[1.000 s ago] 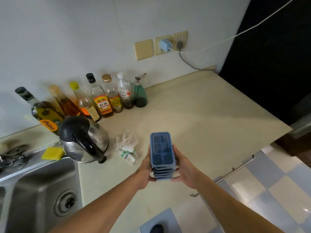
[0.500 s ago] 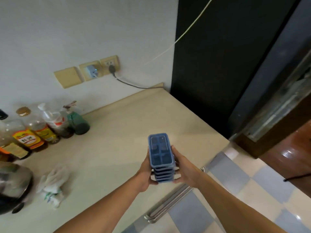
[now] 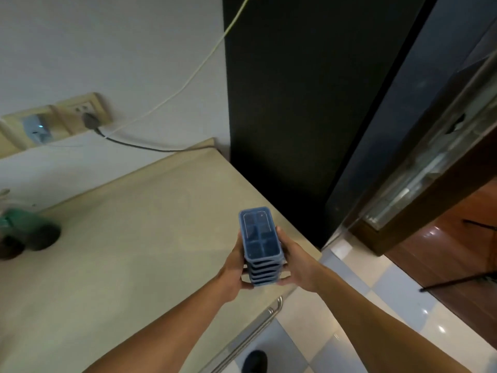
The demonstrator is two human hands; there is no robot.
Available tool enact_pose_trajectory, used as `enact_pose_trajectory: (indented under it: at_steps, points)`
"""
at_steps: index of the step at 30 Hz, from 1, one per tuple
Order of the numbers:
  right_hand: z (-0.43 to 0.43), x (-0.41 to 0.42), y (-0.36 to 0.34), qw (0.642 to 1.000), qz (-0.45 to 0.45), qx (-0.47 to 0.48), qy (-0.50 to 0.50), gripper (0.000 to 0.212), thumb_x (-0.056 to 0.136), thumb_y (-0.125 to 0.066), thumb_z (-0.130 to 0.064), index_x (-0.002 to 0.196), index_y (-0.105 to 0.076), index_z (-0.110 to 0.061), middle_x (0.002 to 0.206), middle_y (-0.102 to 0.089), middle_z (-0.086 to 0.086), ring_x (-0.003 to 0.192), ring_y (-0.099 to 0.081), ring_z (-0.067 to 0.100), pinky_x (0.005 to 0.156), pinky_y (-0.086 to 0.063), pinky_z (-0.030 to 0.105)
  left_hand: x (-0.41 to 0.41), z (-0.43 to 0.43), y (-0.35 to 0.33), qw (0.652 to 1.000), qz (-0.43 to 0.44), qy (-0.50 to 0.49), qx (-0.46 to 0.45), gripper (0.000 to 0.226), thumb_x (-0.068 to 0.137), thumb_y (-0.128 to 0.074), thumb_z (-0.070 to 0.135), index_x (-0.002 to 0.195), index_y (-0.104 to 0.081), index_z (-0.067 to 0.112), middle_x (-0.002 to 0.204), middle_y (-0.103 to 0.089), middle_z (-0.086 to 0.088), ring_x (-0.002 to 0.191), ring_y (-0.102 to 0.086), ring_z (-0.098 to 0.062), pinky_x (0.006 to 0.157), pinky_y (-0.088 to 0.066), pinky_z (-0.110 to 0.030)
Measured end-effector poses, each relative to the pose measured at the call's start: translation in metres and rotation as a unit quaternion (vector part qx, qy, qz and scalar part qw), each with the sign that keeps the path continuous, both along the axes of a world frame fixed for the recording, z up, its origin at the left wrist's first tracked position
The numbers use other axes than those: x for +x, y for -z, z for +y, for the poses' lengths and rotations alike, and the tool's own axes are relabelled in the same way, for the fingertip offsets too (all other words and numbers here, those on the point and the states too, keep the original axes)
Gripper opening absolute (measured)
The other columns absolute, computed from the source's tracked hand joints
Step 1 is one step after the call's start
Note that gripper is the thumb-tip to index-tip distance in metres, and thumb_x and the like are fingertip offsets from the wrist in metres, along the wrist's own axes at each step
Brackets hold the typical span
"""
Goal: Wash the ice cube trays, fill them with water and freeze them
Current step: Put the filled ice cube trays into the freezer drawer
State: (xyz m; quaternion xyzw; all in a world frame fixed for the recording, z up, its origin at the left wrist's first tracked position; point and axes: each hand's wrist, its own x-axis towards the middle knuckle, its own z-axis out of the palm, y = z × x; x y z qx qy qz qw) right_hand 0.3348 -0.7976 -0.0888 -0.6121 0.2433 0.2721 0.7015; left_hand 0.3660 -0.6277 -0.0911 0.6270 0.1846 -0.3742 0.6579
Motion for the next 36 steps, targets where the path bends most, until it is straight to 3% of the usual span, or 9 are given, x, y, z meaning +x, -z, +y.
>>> enact_pose_trajectory:
  at_steps: [6,16,19,23,26,28,30,33,36]
  points:
    - [-0.036,0.043,0.025,0.999,0.026,-0.005,0.04,0.087,0.051,-0.063,-0.1,0.115,-0.066,-0.04,0.115,-0.073,-0.006,0.106,-0.071,0.021,0.081,-0.061,0.044,0.04,-0.033,0.003,1.0,0.011,-0.015,-0.004,0.062,0.089,-0.037,0.079,0.113,-0.068,0.031,0.114,-0.07,-0.001,0.106,-0.065,-0.025,0.093,-0.055,-0.054]
    - [-0.059,0.053,0.033,0.998,0.005,0.051,-0.023,0.086,0.064,-0.061,-0.094,0.132,-0.059,-0.041,0.129,-0.067,-0.008,0.122,-0.063,0.02,0.105,-0.049,0.051,0.037,-0.045,0.008,0.999,-0.012,-0.045,0.001,0.035,0.102,-0.04,0.058,0.119,-0.063,0.038,0.119,-0.07,0.004,0.109,-0.065,-0.021,0.081,-0.059,-0.046]
    - [-0.071,0.041,0.035,0.998,-0.02,0.04,-0.048,0.068,0.073,-0.056,-0.085,0.123,-0.063,-0.038,0.12,-0.071,-0.01,0.114,-0.066,0.015,0.097,-0.051,0.043,0.018,-0.053,0.018,0.992,-0.035,-0.12,-0.004,0.029,0.107,-0.038,0.042,0.118,-0.062,0.03,0.124,-0.067,-0.004,0.106,-0.064,-0.021,0.082,-0.056,-0.045]
    - [-0.109,0.006,0.046,0.991,-0.051,-0.066,-0.1,0.078,0.087,-0.053,-0.074,0.13,-0.061,-0.01,0.127,-0.067,0.01,0.119,-0.063,0.025,0.109,-0.048,0.046,-0.026,-0.078,0.036,0.945,-0.066,-0.307,0.091,0.023,0.107,-0.044,0.034,0.105,-0.057,0.015,0.103,-0.066,-0.011,0.09,-0.065,-0.025,0.081,-0.055,-0.045]
    - [-0.158,-0.025,0.066,0.966,-0.12,-0.191,-0.124,0.068,0.089,-0.053,-0.07,0.099,-0.066,-0.003,0.092,-0.071,0.01,0.094,-0.067,0.027,0.083,-0.05,0.019,-0.075,-0.112,0.055,0.927,-0.167,-0.257,0.215,0.016,0.104,-0.05,0.022,0.091,-0.058,0.017,0.094,-0.067,-0.015,0.079,-0.064,-0.027,0.077,-0.056,-0.045]
    - [-0.19,-0.033,0.079,0.941,-0.151,-0.262,-0.152,0.05,0.093,-0.055,-0.063,0.087,-0.065,-0.015,0.074,-0.064,-0.005,0.08,-0.063,0.021,0.06,-0.041,0.007,-0.095,-0.142,0.067,0.919,-0.258,-0.14,0.263,0.01,0.1,-0.056,0.018,0.092,-0.062,0.019,0.09,-0.069,-0.007,0.076,-0.065,-0.017,0.071,-0.054,-0.029]
    - [-0.217,-0.03,0.102,0.916,-0.163,-0.31,-0.195,0.042,0.099,-0.057,-0.054,0.107,-0.07,-0.015,0.094,-0.069,-0.003,0.093,-0.065,0.022,0.062,-0.04,0.006,-0.097,-0.17,0.077,0.874,-0.359,-0.014,0.328,0.006,0.097,-0.06,0.019,0.1,-0.065,0.017,0.099,-0.068,0.0,0.09,-0.062,-0.012,0.078,-0.05,-0.024]
    - [-0.24,-0.013,0.144,0.855,-0.206,-0.396,-0.264,0.055,0.097,-0.059,-0.055,0.136,-0.061,-0.016,0.132,-0.064,0.006,0.121,-0.061,0.024,0.089,-0.044,0.024,-0.07,-0.202,0.09,0.748,-0.506,0.109,0.416,0.027,0.097,-0.06,0.024,0.121,-0.064,0.011,0.122,-0.063,-0.003,0.114,-0.057,-0.021,0.099,-0.047,-0.035]
    - [-0.249,0.005,0.197,0.778,-0.254,-0.488,-0.302,0.069,0.095,-0.058,-0.06,0.147,-0.05,-0.015,0.151,-0.049,0.008,0.14,-0.043,0.026,0.109,-0.038,0.035,-0.038,-0.22,0.119,0.658,-0.521,0.187,0.511,0.052,0.1,-0.052,0.04,0.144,-0.048,0.012,0.15,-0.046,-0.009,0.139,-0.04,-0.028,0.118,-0.031,-0.042]
